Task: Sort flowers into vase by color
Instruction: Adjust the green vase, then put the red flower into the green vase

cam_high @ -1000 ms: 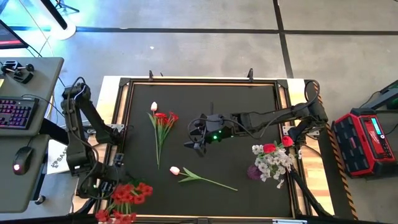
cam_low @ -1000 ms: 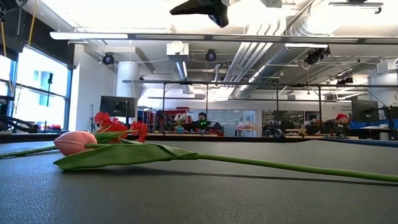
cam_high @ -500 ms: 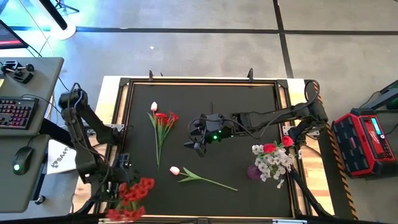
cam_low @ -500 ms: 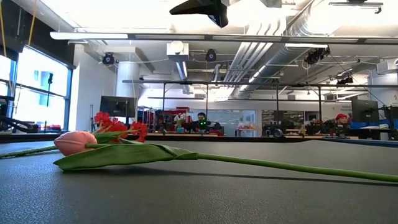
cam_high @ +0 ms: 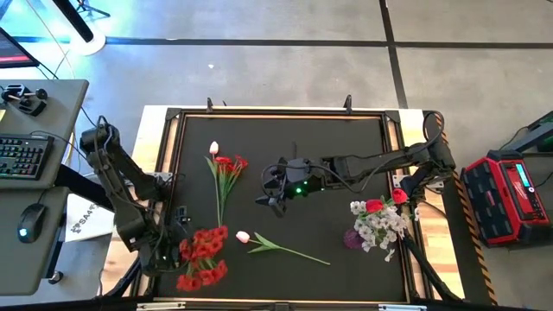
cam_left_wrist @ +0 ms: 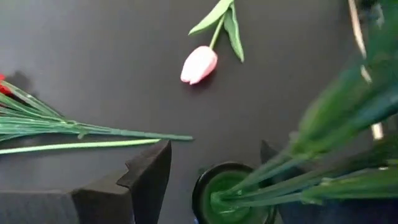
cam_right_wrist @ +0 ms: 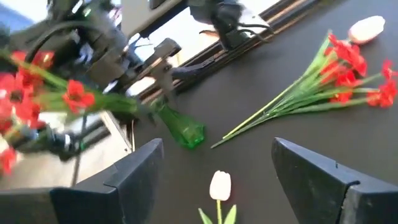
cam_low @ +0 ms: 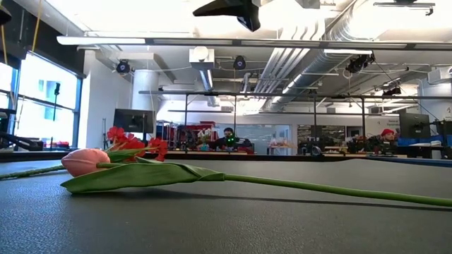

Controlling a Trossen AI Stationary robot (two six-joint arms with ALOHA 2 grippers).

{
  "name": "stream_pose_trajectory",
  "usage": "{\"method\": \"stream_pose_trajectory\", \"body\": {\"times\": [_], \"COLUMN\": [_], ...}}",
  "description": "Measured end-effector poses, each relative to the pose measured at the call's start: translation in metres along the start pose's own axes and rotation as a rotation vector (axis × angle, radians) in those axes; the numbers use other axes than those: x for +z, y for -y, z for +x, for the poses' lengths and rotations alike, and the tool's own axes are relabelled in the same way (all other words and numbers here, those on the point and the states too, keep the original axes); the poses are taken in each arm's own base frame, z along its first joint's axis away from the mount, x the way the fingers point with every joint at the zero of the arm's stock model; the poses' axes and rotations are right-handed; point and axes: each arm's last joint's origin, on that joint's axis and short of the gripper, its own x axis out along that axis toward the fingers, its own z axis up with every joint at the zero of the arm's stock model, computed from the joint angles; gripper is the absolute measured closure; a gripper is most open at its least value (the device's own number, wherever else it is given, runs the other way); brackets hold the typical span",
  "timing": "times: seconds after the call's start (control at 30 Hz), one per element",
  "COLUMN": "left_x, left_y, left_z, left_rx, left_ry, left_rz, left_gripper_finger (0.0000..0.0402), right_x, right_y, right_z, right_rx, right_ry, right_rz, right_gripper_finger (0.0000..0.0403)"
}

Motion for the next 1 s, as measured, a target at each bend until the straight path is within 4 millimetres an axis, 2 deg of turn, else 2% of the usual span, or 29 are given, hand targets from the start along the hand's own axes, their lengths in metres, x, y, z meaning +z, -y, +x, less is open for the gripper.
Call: {"method": "stream_pose_trajectory", "body": {"times": [0.13,0.23,0.63,0.83,1.0], "left_x": [0.003,0.006,0.019,0.015,0.011], "left_y": [-0.003,-0.008,-0.043,-0.071,-0.093], "left_z": [-0.005,-0.012,-0.055,-0.068,-0.073], "left_rx": [-0.032,-0.064,-0.273,-0.22,-0.125], "left_ry": [-0.016,-0.006,0.025,0.034,0.062], "left_rz": [-0.074,-0.136,-0.223,-0.242,-0.344], "left_gripper_finger": [0.0164,0.0156,0.014,0.014,0.014], "right_x": [0.003,0.003,-0.005,-0.004,-0.001], "right_y": [0.012,0.025,0.079,0.112,0.13], "right_z": [0.004,0.015,0.089,0.109,0.119], "right_rx": [-0.091,-0.121,-0.051,-0.056,-0.042], "right_ry": [0.026,0.019,-0.035,-0.037,-0.014], "right_rz": [0.216,0.272,0.429,0.486,0.496], "right_gripper_finger": [0.0116,0.0116,0.0117,0.014,0.0163]}}
